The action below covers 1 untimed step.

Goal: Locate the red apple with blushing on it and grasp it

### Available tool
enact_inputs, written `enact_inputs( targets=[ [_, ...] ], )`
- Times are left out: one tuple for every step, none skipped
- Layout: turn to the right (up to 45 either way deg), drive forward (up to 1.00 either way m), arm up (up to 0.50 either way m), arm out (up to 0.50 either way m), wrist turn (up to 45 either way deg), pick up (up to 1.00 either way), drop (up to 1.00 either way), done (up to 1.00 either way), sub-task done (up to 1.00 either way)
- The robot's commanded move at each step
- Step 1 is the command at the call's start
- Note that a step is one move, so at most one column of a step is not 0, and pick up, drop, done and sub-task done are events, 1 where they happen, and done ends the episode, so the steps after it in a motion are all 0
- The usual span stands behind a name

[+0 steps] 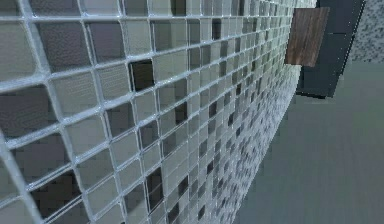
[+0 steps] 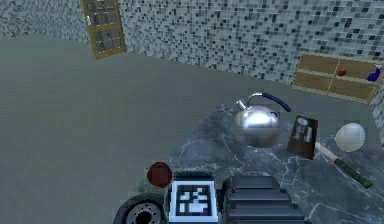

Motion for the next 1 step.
enact_inputs(
  targets=[
    [0.0,0.0,0.0,0.1,0.0,0.0,0.0,0.0,0.0]
  ],
)
